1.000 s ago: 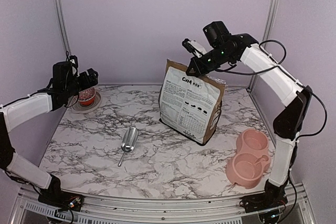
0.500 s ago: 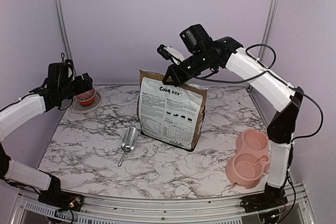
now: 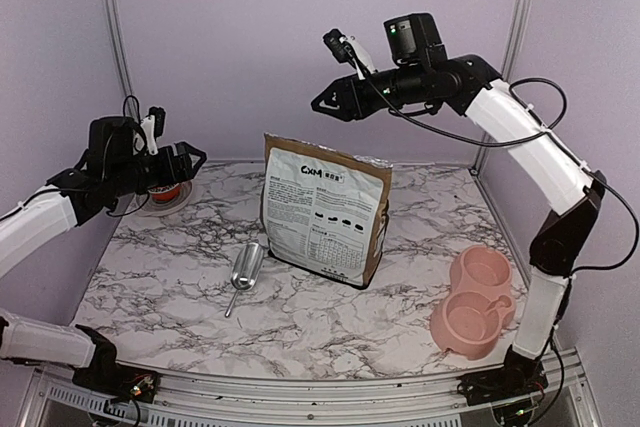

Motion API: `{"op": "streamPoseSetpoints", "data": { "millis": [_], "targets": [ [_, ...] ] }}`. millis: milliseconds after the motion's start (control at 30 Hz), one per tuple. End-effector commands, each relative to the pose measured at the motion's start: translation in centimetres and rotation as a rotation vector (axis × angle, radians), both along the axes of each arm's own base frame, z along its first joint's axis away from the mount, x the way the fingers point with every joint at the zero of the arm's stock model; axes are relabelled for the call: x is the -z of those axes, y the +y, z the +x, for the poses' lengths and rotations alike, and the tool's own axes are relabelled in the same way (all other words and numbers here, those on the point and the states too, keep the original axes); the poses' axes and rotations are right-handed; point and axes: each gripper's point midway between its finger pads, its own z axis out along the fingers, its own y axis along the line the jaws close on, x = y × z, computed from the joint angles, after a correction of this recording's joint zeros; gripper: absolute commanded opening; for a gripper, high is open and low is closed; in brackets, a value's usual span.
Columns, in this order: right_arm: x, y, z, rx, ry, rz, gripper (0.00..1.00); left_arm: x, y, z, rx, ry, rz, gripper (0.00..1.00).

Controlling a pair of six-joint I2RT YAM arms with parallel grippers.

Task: Serve the pet food
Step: Move the pet food bag to the center of the board, then adjust the pet food bag at the center of the board.

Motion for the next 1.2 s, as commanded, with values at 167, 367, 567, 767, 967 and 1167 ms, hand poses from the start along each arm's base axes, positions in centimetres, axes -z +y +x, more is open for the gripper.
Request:
{"op": "streamPoseSetpoints", "data": {
  "millis": [167,367,567,767,967,1167],
  "targets": [
    [-1.3,-2.3,-1.6,-0.081,-0.048,0.006,0.5,3.1,-4.6,-2.8,0.125,0.058,0.084,0.83],
    [0.7,-3.1,-1.4,-0.058,-0.052,-0.058,0.58,8.5,-2.1,-3.1,0.01,0.105,0.216,0.96],
    [1.9,-4.0,-0.6,-0.037,-0.042,-0.096,0.53,9.6,-2.8,-3.5,0.054,0.105,0.202,0.98],
    [3.1,-3.8,-2.1,-0.121,-0.012,-0.108,0.48,7.8,-6.7,-4.8,0.185,0.05,0.084,0.95],
    [3.8,-4.8,-2.0,-0.109,0.002,-0.114,0.5,6.9,-11.6,-6.1,0.319,0.015,-0.007,0.87],
    [2.9,-11.1,2.4,0.118,0.031,0.017,0.53,8.7,-15.6,-6.4,0.398,0.049,0.026,0.78]
  ]
}}
